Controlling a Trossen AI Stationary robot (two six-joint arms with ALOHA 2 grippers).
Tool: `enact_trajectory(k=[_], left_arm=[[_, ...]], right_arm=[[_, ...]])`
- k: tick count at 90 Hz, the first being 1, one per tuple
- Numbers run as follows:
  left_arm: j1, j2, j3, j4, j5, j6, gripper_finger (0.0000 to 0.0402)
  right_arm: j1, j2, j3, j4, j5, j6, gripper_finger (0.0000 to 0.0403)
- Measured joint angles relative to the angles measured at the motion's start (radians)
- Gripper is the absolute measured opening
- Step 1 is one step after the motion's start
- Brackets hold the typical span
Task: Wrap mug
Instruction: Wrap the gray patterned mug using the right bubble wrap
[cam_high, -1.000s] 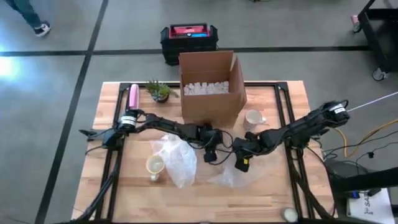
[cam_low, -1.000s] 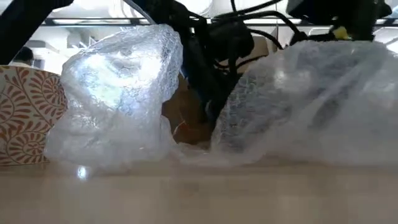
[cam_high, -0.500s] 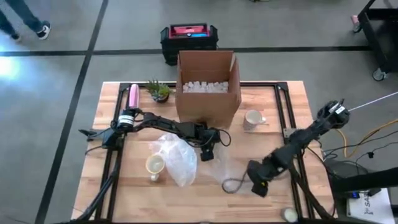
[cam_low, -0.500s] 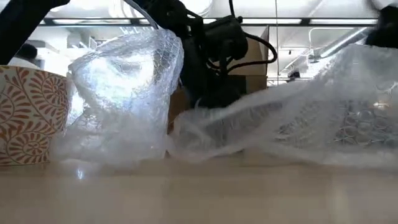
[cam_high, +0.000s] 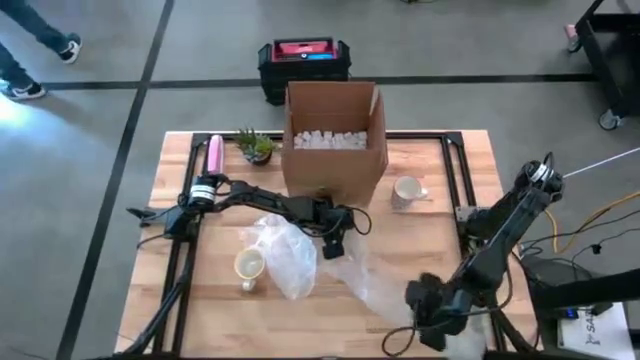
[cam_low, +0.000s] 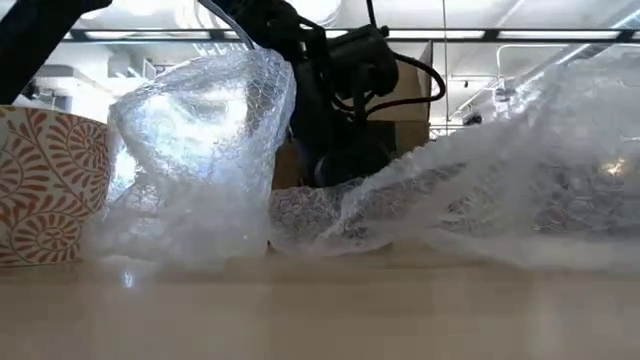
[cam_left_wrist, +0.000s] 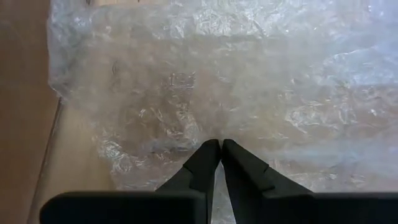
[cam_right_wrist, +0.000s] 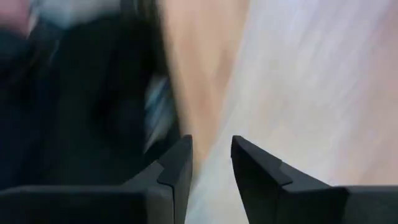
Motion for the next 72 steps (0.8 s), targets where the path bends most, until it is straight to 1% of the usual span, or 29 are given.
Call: enact_trajectory(k=[7, 12, 19, 28, 33, 39, 47, 54, 58, 67, 72], left_arm=[[-0.004, -0.034, -0.005, -0.010, 0.002, -0.001, 0.0020], [-0.011, -0.068, -0.006, -0.004, -0.009, -0.001, 0.0020], [-0.025, -0.119, 0.000, 0.018, -0.015, 0.007, 0.0020], [-0.050, -0.144, 0.001, 0.045, -0.009, 0.029, 0.0020], [-0.065, -0.144, 0.000, 0.068, 0.011, 0.035, 0.0020], [-0.076, -0.144, 0.000, 0.083, 0.031, 0.039, 0.0020], [-0.085, -0.145, 0.002, 0.082, 0.034, 0.038, 0.0020], [-0.091, -0.139, 0.002, 0.048, 0.036, 0.028, 0.0020], [-0.092, -0.136, 0.000, 0.046, 0.037, 0.027, 0.0020], [-0.094, -0.126, -0.020, 0.084, 0.039, 0.026, 0.0020], [-0.094, -0.114, -0.045, 0.101, 0.040, 0.015, 0.0020]], right_arm=[[0.000, 0.000, 0.002, -0.004, 0.174, -0.138, 0.0085], [0.000, 0.000, -0.009, -0.007, 0.249, -0.189, 0.0080], [-0.008, 0.002, -0.034, -0.050, 0.272, -0.204, 0.0072], [-0.037, 0.008, -0.080, -0.147, 0.261, -0.083, 0.0060], [-0.066, 0.008, -0.110, -0.173, 0.225, -0.004, 0.0052], [-0.115, 0.008, -0.142, -0.158, 0.125, 0.025, 0.0043], [-0.177, 0.010, -0.173, -0.111, -0.019, 0.008, 0.0032], [-0.218, 0.027, -0.189, -0.056, -0.104, -0.052, 0.0024], [-0.231, 0.032, -0.199, -0.046, -0.123, -0.082, 0.0021], [-0.259, 0.054, -0.210, -0.024, -0.127, -0.122, 0.0016], [-0.273, 0.069, -0.218, -0.040, -0.129, -0.132, 0.0014]])
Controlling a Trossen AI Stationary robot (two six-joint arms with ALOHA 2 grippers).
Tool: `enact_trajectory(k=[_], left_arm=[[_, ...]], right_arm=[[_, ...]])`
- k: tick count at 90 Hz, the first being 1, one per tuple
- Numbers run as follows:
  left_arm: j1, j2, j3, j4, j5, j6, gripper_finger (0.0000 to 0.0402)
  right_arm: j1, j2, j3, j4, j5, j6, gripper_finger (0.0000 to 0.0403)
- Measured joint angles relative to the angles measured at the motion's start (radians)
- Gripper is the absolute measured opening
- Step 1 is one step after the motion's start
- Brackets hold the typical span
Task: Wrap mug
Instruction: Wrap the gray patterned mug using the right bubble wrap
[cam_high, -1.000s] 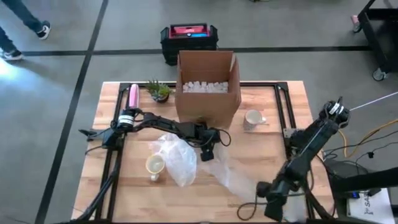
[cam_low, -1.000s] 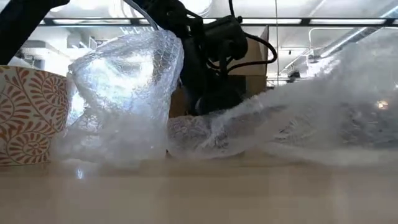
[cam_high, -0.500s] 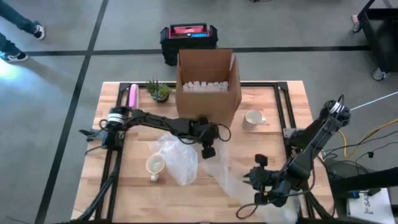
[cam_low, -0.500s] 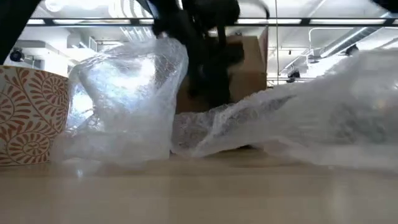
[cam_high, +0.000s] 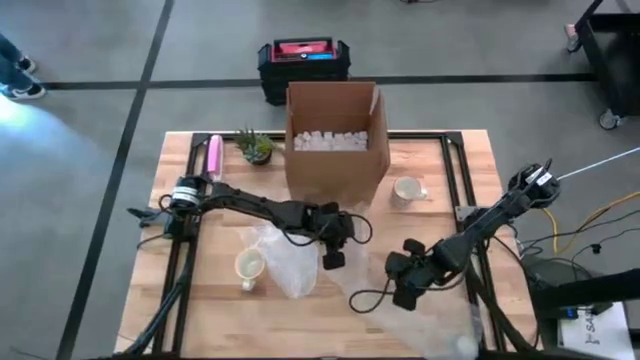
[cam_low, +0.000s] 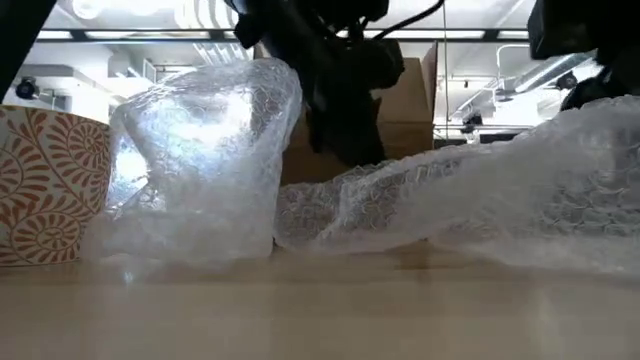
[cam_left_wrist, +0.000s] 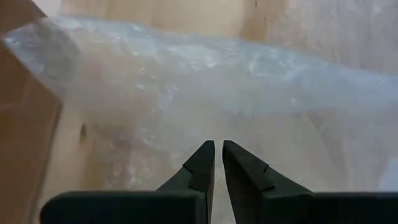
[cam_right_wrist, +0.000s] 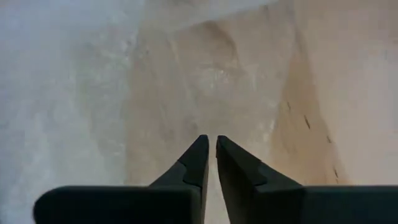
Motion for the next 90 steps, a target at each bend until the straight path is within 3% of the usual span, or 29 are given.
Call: enact_trajectory(k=[19, 34, 53, 63, 90], left_arm=[[-0.002, 0.027, -0.101, 0.017, 0.043, -0.111, 0.0020], [-0.017, 0.011, -0.089, -0.007, 0.031, -0.237, 0.0020], [-0.042, 0.002, -0.049, -0.372, -0.118, -0.386, 0.0020], [-0.039, -0.018, -0.053, -0.533, -0.137, -0.446, 0.0020], [-0.056, -0.052, -0.067, -0.722, -0.006, -0.481, 0.0020]], right_arm=[[-0.022, 0.076, -0.003, 0.016, -0.066, -0.033, 0.0013], [-0.024, 0.148, -0.003, 0.015, -0.095, -0.054, 0.0013], [-0.025, 0.194, 0.002, -0.002, -0.093, -0.111, 0.0014], [-0.026, 0.184, 0.002, -0.019, -0.079, -0.126, 0.0014], [-0.027, 0.117, -0.005, -0.147, -0.038, -0.169, 0.0013]])
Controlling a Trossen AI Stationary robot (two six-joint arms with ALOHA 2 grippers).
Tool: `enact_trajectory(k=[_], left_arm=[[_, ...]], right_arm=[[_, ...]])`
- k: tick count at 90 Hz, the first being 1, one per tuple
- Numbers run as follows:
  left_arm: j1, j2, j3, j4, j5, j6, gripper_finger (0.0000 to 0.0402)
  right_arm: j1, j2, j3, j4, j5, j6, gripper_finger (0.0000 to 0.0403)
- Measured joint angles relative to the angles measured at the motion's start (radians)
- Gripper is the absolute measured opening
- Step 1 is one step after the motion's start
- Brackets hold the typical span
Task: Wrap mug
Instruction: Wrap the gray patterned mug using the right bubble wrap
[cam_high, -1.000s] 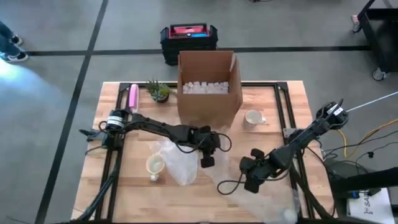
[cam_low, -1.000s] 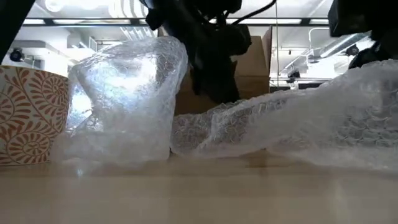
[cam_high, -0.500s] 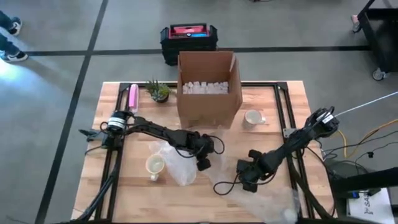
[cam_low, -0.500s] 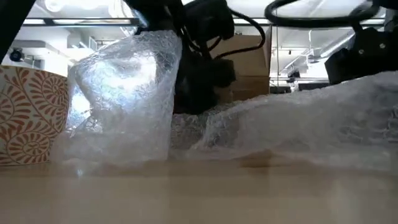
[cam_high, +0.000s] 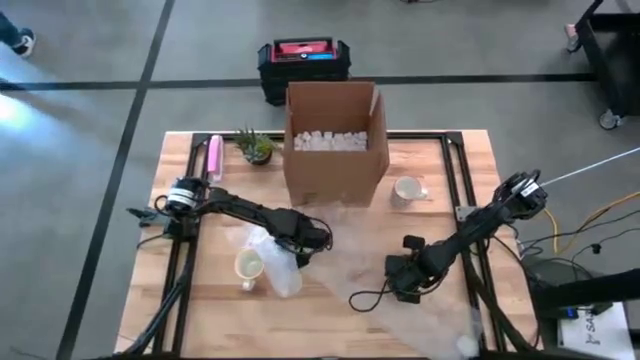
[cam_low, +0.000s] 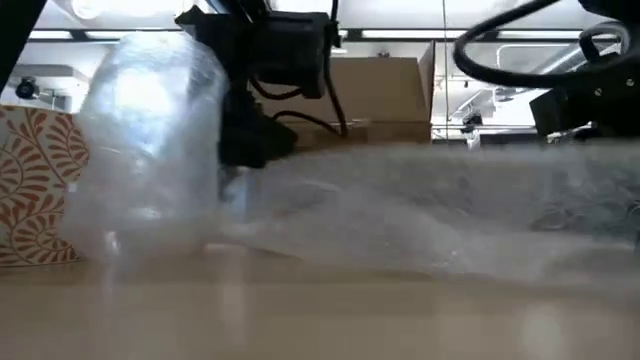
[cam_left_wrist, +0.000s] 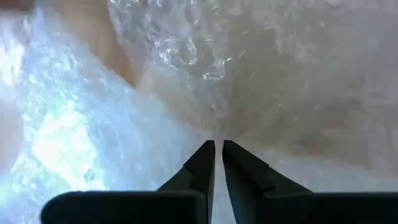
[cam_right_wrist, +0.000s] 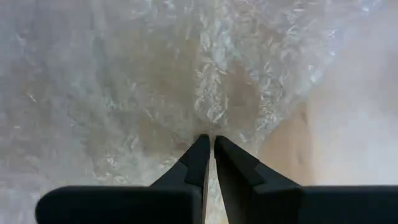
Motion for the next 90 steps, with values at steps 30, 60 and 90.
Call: enact_trajectory(k=[30, 60, 90], left_arm=[[-0.003, -0.133, 0.008, -0.033, -0.060, -0.062, 0.0020], [-0.018, -0.332, 0.003, 0.278, -0.150, 0.075, 0.0020], [-0.022, -0.171, -0.081, 0.855, 0.050, 0.267, 0.0020]], right_arm=[[-0.059, -0.040, 0.012, -0.093, 0.339, -0.173, 0.0013], [-0.054, -0.167, 0.087, -0.020, 0.101, -0.096, 0.0014], [-0.021, -0.095, 0.023, 0.091, 0.100, 0.023, 0.0014]])
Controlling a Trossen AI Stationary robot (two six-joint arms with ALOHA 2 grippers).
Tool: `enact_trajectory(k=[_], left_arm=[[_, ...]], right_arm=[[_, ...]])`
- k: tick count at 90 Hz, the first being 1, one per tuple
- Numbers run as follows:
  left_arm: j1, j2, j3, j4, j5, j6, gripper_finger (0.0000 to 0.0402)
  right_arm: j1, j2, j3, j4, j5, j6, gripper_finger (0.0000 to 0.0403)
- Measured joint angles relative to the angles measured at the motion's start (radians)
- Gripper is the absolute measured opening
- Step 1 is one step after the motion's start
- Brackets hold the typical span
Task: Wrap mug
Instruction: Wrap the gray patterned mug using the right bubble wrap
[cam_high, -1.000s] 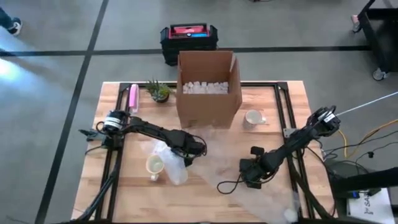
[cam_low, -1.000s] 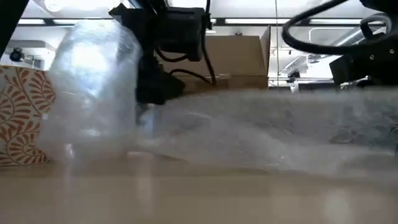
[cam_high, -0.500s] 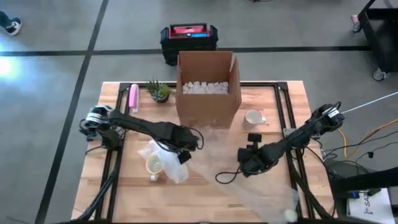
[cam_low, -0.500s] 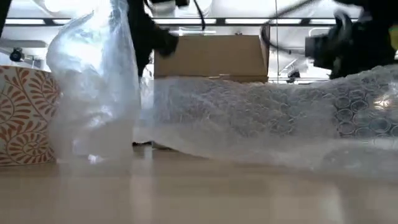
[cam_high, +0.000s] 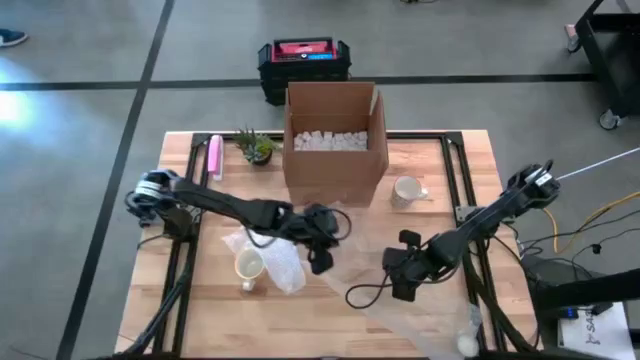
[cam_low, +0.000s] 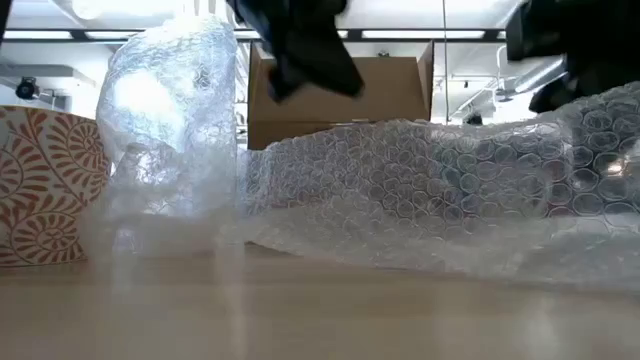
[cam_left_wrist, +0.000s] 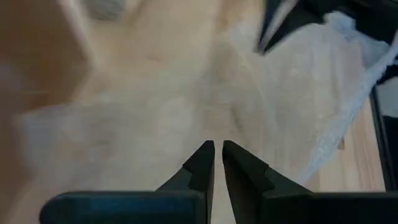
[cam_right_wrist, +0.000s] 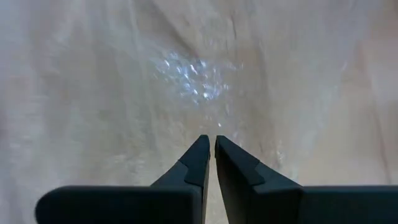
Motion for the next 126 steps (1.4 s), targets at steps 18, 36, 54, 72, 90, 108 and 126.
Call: enact_trajectory(k=[18, 36, 54, 72, 90, 108, 126], left_arm=[[-0.031, 0.168, -0.001, -0.029, 0.231, -0.053, 0.0020], [-0.078, 0.206, 0.037, -0.155, 0.313, -0.086, 0.0020], [-0.077, 0.104, 0.073, -0.195, 0.148, -0.051, 0.0020], [-0.068, 0.050, 0.069, -0.199, -0.346, 0.053, 0.0020], [-0.027, 0.098, 0.042, -0.199, -0.331, 0.013, 0.0020], [-0.015, 0.156, -0.011, -0.255, -0.180, -0.075, 0.0020], [-0.026, 0.149, -0.012, -0.458, -0.159, -0.201, 0.0020]], right_arm=[[-0.016, 0.079, -0.014, -0.006, 0.074, -0.030, 0.0014], [-0.091, 0.066, 0.017, -0.130, 0.081, -0.046, 0.0014], [-0.118, 0.013, 0.114, -0.229, 0.076, -0.078, 0.0014], [0.000, -0.008, 0.179, -0.144, -0.048, -0.004, 0.0014], [0.168, 0.061, 0.114, 0.071, -0.072, 0.120, 0.0014], [0.178, 0.168, 0.087, 0.042, -0.227, 0.132, 0.0014], [0.056, 0.225, 0.083, -0.038, -0.197, -0.033, 0.0013]])
